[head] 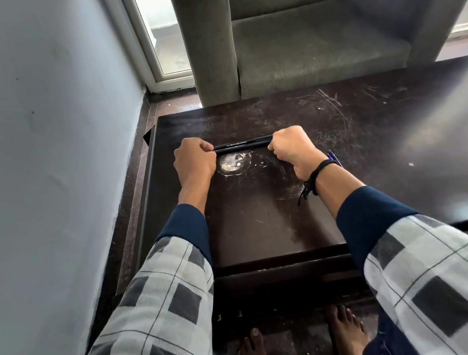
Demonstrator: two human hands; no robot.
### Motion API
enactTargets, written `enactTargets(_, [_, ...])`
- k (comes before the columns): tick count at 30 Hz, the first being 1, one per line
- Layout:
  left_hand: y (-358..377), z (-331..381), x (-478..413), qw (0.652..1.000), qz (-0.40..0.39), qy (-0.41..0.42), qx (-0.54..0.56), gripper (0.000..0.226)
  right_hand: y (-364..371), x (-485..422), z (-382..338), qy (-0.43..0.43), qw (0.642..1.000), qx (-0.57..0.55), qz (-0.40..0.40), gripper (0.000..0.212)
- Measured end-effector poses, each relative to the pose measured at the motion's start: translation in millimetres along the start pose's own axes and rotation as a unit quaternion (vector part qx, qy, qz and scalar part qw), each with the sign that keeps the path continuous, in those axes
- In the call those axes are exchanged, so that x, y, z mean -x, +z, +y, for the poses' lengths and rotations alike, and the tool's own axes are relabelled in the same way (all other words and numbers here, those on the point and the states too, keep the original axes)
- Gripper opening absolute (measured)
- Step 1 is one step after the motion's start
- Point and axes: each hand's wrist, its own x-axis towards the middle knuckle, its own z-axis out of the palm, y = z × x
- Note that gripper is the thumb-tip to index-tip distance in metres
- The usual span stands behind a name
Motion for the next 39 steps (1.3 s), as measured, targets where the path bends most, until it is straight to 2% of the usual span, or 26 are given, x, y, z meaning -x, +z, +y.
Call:
enactTargets(3, [-5.4, 1.1, 0.2, 1.0, 0.004, 0.002, -0.002, 0.015, -1.4, -10.6, -7.8, -0.038, 0.999, -0.015, 0.007, 0.035])
enactTargets(4, [-8.7, 0.7, -0.8, 1.0, 0.005, 0.002, 0.0, 0.015, -0.9, -6.9, -8.8, -0.067, 0.995, 0.058, 0.035, 0.03])
enactTargets(7, [-22.4, -3.0, -6.2, 1.0, 0.001, 0.001, 0.015, 0.013, -5.1, 0.6, -9.7, -0.073, 0.992, 0.083, 0.066, 0.013])
enactTargets(10, [-42.6, -7.2, -6.1, 0.999, -0.002, -0.007, 0.033, 0.01, -11.8, 11.7, -17.6, -0.099, 0.991, 0.057, 0.065, 0.024])
enactTargets(12, [-54.7, -10.6, -1.8, 0.999, 0.0, -0.013, 0.037, 0.01, -18.0, 20.4, -22.3, -0.104, 0.991, 0.065, 0.059, 0.018])
enactTargets(16, [-67.1, -9.4, 16.2, 0.999, -0.01, 0.004, 0.048, 0.006, -44.2, 35.7, -27.5, -0.117, 0.98, 0.146, 0.063, 0.015])
enactTargets(18, [-66.4, -4.5, 26.8, 0.997, -0.031, 0.013, 0.065, 0.006, -59.7, 39.1, -23.0, -0.093, 0.975, 0.193, 0.059, 0.012])
enactTargets(21, [-59.3, -2.9, 41.1, 0.995, -0.064, 0.023, 0.077, 0.01, -80.2, 43.1, -11.4, -0.051, 0.961, 0.266, 0.064, 0.022])
enactTargets(25, [-52.4, 0.8, 59.2, 0.993, -0.077, 0.038, 0.079, 0.006, -95.6, 50.5, 1.8, -0.046, 0.944, 0.318, 0.071, 0.017])
enactTargets(32, [-45.3, 5.5, 65.0, 0.995, -0.076, 0.05, 0.051, 0.012, -85.4, 55.0, 2.4, -0.047, 0.941, 0.334, 0.039, 0.02])
enactTargets(39, [-35.2, 13.1, 71.8, 0.982, -0.131, 0.017, 0.135, 0.002, -57.7, 63.5, -3.2, -0.065, 0.95, 0.303, -0.04, 0.027])
